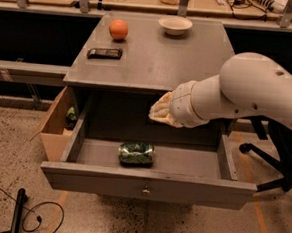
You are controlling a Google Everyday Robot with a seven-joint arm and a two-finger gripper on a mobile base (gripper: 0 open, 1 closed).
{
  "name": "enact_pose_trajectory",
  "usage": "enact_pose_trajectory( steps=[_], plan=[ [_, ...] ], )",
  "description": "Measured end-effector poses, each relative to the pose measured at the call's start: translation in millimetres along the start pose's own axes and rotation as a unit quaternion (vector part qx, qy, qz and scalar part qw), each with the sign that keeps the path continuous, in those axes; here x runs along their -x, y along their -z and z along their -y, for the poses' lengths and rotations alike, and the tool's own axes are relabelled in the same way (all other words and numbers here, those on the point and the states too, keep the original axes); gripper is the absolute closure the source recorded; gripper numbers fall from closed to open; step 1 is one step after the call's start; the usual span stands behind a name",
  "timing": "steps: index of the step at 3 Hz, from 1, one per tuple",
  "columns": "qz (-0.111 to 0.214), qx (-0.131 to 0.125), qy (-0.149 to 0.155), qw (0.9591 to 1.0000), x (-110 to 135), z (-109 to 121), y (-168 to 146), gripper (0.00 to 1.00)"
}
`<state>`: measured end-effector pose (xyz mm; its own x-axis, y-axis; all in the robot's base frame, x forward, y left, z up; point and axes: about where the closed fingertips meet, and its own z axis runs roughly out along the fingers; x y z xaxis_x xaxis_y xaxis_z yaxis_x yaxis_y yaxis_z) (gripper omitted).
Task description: Place green can into top drawer
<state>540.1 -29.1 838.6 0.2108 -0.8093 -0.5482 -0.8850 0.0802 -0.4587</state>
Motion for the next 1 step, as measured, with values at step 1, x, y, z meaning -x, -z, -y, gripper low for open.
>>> enact_pose_trajectory(
  steps=[1],
  plan=[
    [0.021,-0.027,-0.01,0.9994,-9.2,-0.5,28.5,0.89]
  ],
)
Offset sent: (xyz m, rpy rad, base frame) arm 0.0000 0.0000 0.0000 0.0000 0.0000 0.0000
